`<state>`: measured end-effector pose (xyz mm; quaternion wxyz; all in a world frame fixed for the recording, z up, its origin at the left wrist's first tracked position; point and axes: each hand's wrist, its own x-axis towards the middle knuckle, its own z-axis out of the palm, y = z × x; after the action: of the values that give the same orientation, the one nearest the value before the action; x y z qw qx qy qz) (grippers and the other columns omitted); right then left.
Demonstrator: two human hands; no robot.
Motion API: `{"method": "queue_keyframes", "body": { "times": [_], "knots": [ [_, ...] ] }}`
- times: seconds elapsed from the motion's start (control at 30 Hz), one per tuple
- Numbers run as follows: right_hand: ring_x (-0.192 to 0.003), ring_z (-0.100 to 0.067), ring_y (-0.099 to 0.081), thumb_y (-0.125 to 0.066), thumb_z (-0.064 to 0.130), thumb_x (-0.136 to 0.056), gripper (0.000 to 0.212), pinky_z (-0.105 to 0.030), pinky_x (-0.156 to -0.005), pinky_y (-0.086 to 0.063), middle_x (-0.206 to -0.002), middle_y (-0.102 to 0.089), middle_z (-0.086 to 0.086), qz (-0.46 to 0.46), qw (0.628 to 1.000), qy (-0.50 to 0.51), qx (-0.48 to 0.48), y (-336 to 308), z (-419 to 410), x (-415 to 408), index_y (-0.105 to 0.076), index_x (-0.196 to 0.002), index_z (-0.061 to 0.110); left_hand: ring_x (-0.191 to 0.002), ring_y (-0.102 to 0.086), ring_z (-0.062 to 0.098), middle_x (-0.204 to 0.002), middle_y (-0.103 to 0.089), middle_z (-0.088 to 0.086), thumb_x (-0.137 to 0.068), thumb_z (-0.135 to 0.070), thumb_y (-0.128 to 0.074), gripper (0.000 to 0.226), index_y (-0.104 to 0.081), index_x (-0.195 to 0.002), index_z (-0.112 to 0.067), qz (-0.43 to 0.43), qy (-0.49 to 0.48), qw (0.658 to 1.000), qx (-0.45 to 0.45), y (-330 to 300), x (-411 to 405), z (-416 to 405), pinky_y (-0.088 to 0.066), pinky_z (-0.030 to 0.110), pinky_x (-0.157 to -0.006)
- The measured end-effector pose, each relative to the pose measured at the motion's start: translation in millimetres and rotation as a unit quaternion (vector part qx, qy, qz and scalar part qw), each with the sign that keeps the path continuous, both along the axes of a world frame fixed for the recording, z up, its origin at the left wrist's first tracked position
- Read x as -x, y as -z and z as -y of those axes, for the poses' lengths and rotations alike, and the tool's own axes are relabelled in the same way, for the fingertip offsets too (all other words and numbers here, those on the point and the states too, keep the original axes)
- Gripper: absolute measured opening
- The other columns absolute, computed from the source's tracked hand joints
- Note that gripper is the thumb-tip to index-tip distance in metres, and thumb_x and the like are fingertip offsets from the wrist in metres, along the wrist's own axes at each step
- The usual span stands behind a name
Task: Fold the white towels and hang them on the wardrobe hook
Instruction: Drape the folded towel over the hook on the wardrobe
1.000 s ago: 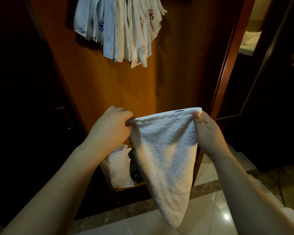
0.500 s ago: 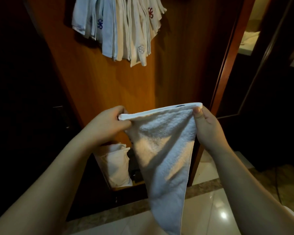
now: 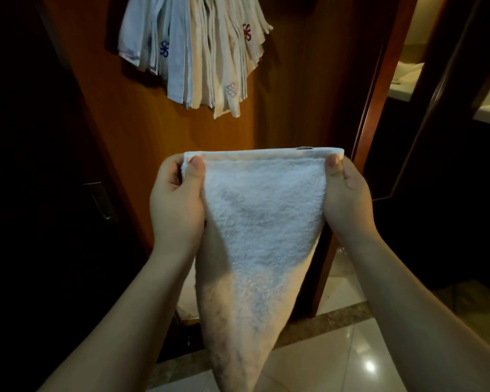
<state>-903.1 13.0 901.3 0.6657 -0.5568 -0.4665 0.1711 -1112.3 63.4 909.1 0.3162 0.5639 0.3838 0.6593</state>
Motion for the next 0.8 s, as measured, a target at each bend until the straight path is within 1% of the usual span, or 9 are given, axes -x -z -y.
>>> {"method": "queue_keyframes", "body": {
  "times": [0.1, 0.23, 0.3, 0.37, 0.43, 0.53, 0.67, 0.73, 0.8],
  "knots": [
    [-0.082, 0.009, -0.065, -0.040, 0.051, -0.103, 0.031, -0.020, -0.072, -0.046, -0.085, -0.070, 0.027, -0.006, 1.000, 0.005, -0.004, -1, 3, -1, -0.066, -0.095, 0.038, -0.072, -0.055, 0.006, -0.078, -0.060, -0.011, -0.101, -0.033, -0.055, 0.015, -0.061, -0.088, -0.037, -0.017, -0.023, 0.998, -0.047, 0, -1, 6, -0.046, 0.031, -0.066],
    [-0.084, 0.005, -0.067, -0.040, 0.054, -0.101, 0.033, -0.027, -0.077, -0.049, -0.088, -0.072, 0.025, -0.009, 1.000, -0.006, -0.002, 0, 8, -2, -0.068, -0.093, 0.038, -0.068, -0.053, 0.000, -0.074, -0.059, -0.017, -0.100, -0.024, -0.057, 0.021, -0.061, -0.086, -0.040, -0.029, -0.009, 0.998, -0.063, -3, 5, 10, -0.043, 0.020, -0.062],
    [-0.087, 0.001, -0.069, -0.041, 0.060, -0.097, 0.036, -0.032, -0.080, -0.052, -0.091, -0.073, 0.021, -0.015, 1.000, -0.014, -0.003, 0, 10, -3, -0.070, -0.093, 0.038, -0.066, -0.055, -0.003, -0.072, -0.063, -0.019, -0.100, -0.017, -0.058, 0.022, -0.063, -0.087, -0.034, -0.007, 0.026, 0.998, -0.062, -8, 9, 13, -0.045, 0.015, -0.061],
    [-0.093, -0.007, -0.071, -0.042, 0.068, -0.090, 0.042, -0.039, -0.086, -0.055, -0.095, -0.075, 0.014, -0.035, 0.999, -0.033, -0.006, -2, 12, -3, -0.072, -0.094, 0.039, -0.068, -0.063, 0.000, -0.073, -0.068, -0.014, -0.097, -0.015, -0.060, 0.012, -0.064, -0.089, -0.023, 0.045, 0.087, 0.995, -0.013, -16, 10, 15, -0.050, 0.017, -0.061],
    [-0.096, -0.012, -0.072, -0.044, 0.069, -0.088, 0.045, -0.044, -0.090, -0.056, -0.099, -0.076, 0.008, -0.058, 0.997, -0.054, -0.009, -5, 14, -3, -0.073, -0.098, 0.036, -0.070, -0.068, 0.010, -0.076, -0.071, -0.006, -0.090, -0.023, -0.064, 0.006, -0.065, -0.089, -0.017, 0.105, 0.164, 0.978, 0.073, -21, 12, 15, -0.056, 0.026, -0.060],
    [-0.100, -0.012, -0.072, -0.043, 0.066, -0.090, 0.048, -0.040, -0.090, -0.055, -0.104, -0.076, 0.007, -0.049, 0.995, -0.085, -0.012, -9, 16, -1, -0.073, -0.105, 0.031, -0.064, -0.068, 0.013, -0.073, -0.070, -0.001, -0.088, -0.028, -0.061, 0.011, -0.063, -0.088, -0.018, 0.147, 0.214, 0.957, 0.130, -23, 16, 11, -0.056, 0.030, -0.057],
    [-0.099, -0.010, -0.073, -0.039, 0.055, -0.098, 0.046, -0.028, -0.079, -0.056, -0.102, -0.078, 0.005, -0.114, 0.979, -0.166, -0.011, -9, 14, -5, -0.070, -0.112, 0.023, -0.068, -0.069, 0.013, -0.075, -0.072, -0.003, -0.101, -0.019, -0.052, 0.014, -0.061, -0.089, -0.016, 0.129, 0.192, 0.967, 0.109, -21, 12, 16, -0.058, 0.030, -0.059],
    [-0.110, -0.017, -0.070, -0.056, 0.063, -0.088, 0.052, -0.034, -0.086, -0.057, -0.113, -0.075, -0.002, -0.175, 0.945, -0.277, 0.017, -2, 11, -15, -0.072, -0.115, 0.021, -0.065, -0.068, 0.012, -0.072, -0.071, -0.004, -0.102, -0.018, -0.051, 0.013, -0.059, -0.092, -0.014, 0.116, 0.185, 0.970, 0.111, -18, 9, 20, -0.056, 0.027, -0.055],
    [-0.114, -0.025, -0.068, -0.084, 0.064, -0.063, 0.063, -0.040, -0.088, -0.058, -0.119, -0.073, -0.008, -0.226, 0.899, -0.367, 0.075, 12, 11, -21, -0.078, -0.111, 0.023, -0.063, -0.067, 0.012, -0.070, -0.070, -0.005, -0.102, -0.019, -0.052, 0.012, -0.059, -0.094, -0.014, 0.098, 0.189, 0.969, 0.126, -14, 7, 22, -0.055, 0.027, -0.053]
  ]
}}
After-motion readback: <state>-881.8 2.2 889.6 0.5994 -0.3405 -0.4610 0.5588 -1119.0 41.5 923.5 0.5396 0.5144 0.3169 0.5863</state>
